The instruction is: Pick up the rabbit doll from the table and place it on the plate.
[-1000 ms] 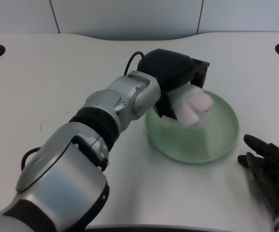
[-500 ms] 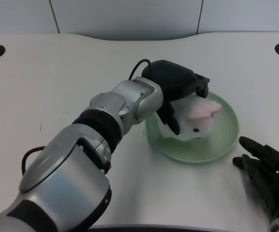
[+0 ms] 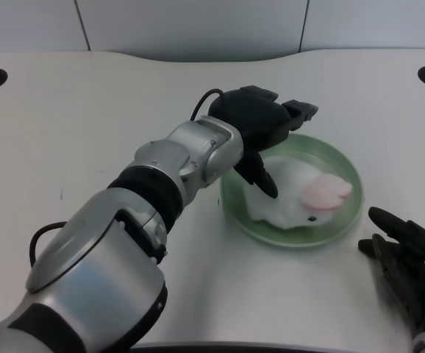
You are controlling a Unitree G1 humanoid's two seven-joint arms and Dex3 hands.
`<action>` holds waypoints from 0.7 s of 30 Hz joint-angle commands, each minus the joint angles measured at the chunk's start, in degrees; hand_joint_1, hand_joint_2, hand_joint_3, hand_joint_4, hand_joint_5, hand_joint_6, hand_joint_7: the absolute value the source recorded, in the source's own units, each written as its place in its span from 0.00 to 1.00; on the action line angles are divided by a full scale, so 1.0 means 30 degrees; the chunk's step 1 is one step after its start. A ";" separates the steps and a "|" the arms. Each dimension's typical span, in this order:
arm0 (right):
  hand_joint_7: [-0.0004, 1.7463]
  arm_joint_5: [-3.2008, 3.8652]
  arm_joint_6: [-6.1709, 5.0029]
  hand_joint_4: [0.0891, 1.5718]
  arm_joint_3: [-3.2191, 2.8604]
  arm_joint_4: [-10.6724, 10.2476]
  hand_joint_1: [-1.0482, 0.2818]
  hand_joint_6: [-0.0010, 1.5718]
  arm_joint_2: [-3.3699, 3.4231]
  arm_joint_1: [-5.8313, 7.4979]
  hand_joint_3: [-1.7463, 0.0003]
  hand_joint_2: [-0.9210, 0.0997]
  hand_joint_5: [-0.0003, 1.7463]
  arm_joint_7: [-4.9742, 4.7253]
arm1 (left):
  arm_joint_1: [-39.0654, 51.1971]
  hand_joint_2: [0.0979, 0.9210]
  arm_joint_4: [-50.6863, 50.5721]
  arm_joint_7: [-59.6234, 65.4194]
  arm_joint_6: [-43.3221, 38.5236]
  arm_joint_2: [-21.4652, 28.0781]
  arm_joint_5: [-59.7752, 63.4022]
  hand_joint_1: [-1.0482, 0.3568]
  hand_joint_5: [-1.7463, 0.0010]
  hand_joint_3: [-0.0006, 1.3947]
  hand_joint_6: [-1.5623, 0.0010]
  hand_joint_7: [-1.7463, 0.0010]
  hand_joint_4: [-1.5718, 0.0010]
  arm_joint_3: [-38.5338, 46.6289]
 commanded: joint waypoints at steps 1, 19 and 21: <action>0.00 -0.0096 0.0078 0.41 0.0000 0.0023 0.55 0.58 -0.0493 0.0041 0.81 0.00 0.45 -0.0062 | -0.0363 1.00 -0.0054 -0.0337 0.0040 0.0865 -0.0737 0.13 1.00 0.04 1.00 1.00 1.00 0.0783; 0.00 0.0004 0.0162 0.43 -0.0085 0.0102 0.53 0.57 -0.0812 -0.0087 0.82 0.00 0.44 0.0303 | 0.5400 1.00 -0.3727 -0.4913 -0.4586 0.5161 -1.0592 0.25 0.57 0.17 0.89 0.92 1.00 0.9494; 0.00 -0.0146 0.0078 0.44 -0.0001 0.0054 0.54 0.57 -0.0816 -0.0076 0.82 0.00 0.45 0.0083 | 0.6677 1.00 -0.5016 -0.5588 -0.4374 0.5370 -1.1681 0.30 0.49 0.14 0.85 0.92 0.98 1.0249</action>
